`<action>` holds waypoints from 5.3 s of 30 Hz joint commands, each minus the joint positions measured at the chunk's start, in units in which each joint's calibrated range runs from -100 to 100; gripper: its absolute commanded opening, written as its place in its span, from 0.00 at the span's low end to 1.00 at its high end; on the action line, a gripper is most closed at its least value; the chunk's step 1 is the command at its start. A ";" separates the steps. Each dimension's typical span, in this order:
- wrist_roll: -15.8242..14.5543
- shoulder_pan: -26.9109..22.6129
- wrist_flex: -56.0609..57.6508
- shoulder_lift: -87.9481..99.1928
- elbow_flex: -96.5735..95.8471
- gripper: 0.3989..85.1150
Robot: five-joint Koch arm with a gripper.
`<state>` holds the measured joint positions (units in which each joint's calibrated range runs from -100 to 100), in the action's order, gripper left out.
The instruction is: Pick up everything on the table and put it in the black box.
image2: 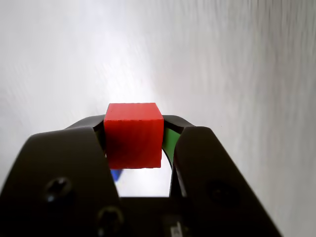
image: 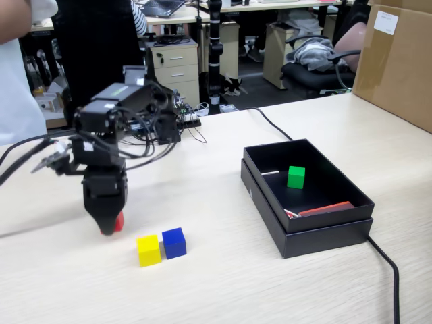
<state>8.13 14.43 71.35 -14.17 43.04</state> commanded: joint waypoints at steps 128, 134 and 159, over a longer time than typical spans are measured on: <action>-11.28 -28.42 9.30 5.97 18.70 0.11; -12.65 -31.79 9.30 -8.60 24.23 0.15; -12.21 -26.57 9.73 6.31 25.50 0.50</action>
<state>-5.64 -14.43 80.10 -20.13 67.59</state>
